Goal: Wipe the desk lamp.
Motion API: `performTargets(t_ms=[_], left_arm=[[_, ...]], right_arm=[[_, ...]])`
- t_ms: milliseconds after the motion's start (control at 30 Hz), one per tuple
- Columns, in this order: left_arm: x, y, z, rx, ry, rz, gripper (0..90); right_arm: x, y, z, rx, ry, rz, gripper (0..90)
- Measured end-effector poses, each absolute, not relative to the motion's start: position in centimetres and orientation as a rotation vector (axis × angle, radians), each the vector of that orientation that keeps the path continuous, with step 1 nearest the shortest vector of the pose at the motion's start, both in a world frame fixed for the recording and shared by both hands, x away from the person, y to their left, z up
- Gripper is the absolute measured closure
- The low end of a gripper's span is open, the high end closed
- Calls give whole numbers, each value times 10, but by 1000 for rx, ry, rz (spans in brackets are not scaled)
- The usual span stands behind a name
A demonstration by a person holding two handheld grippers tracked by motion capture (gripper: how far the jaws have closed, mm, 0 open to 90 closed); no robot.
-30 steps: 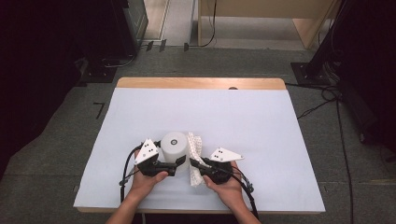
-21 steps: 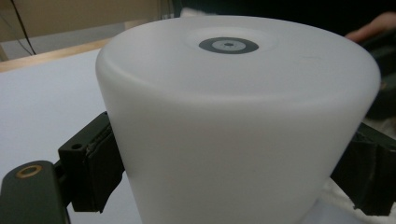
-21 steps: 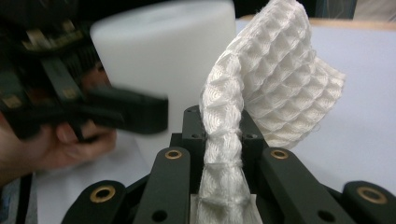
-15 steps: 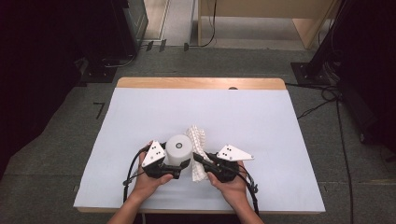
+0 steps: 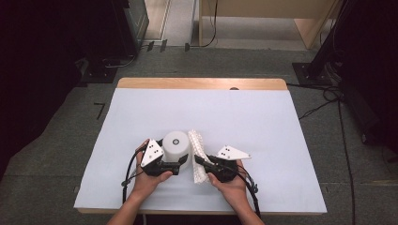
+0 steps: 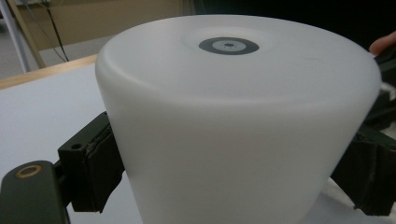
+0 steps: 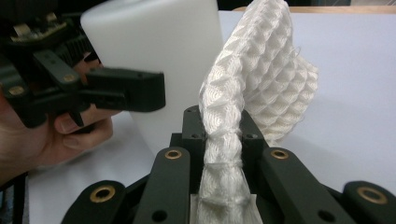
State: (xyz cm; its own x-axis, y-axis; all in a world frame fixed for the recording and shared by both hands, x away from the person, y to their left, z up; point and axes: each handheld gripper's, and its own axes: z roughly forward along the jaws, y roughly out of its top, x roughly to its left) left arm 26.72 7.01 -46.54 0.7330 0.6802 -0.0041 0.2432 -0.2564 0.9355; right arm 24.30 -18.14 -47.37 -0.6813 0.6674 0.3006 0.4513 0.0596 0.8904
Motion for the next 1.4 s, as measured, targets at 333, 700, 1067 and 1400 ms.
performTargets(t_ms=[333,700,1067,1400], left_arm=[[269,71,-473,1865,721,502,88],[260,71,-463,1829,818,541,17],[253,56,-471,1834,929,619,87],[262,81,-455,1738,805,421,89]], right_arm=[[246,-192,-474,1175,2105,1665,788],[249,-198,-476,1200,2090,1654,788],[249,-193,-482,1198,2124,1629,787],[246,-183,-485,1174,2161,1630,787]])
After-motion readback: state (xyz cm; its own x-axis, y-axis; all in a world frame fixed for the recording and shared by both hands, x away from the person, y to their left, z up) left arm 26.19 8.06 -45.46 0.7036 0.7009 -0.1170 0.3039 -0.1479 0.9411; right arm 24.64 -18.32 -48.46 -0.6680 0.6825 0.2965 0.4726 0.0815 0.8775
